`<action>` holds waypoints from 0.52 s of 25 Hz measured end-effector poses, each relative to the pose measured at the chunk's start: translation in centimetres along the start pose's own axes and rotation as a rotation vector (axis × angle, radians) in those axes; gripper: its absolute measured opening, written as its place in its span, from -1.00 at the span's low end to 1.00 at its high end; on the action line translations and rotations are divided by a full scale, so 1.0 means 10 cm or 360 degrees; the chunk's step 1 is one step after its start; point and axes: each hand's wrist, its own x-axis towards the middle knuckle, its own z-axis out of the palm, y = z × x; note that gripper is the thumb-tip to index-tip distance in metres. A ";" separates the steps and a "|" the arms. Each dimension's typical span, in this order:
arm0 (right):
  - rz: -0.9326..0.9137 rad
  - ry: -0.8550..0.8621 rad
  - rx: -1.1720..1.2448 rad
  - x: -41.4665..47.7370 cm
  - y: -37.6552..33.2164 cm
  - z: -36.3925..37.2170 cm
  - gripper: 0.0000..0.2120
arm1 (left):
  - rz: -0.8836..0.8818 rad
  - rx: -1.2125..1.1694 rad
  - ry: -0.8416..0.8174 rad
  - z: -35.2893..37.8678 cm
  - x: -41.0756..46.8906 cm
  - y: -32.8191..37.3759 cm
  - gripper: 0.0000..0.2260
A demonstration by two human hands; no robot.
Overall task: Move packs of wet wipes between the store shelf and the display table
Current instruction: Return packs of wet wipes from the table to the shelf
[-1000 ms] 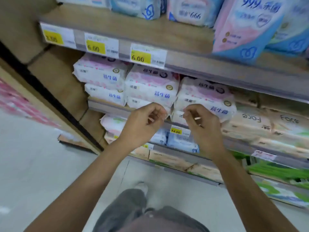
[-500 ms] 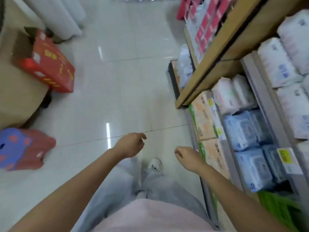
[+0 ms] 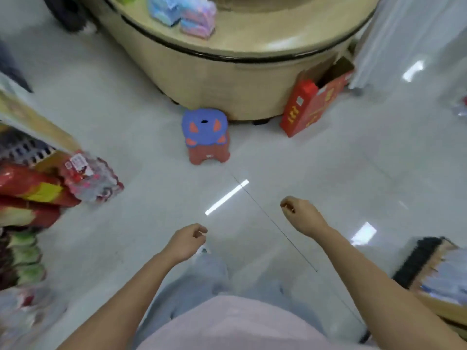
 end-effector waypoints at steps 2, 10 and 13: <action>-0.0028 -0.0088 -0.0007 0.37 -0.40 0.14 -0.80 | -0.0110 -0.0128 0.0089 -0.41 0.12 -0.33 -0.77; 0.0078 -0.0428 -0.0272 1.36 -1.26 0.43 -0.77 | -0.0138 -0.0233 0.0299 -2.18 1.04 -0.59 -0.77; 0.0126 -0.0506 -0.0290 1.84 -1.45 0.40 -0.76 | -0.0085 -0.0354 0.0415 -2.80 1.53 -0.44 -0.78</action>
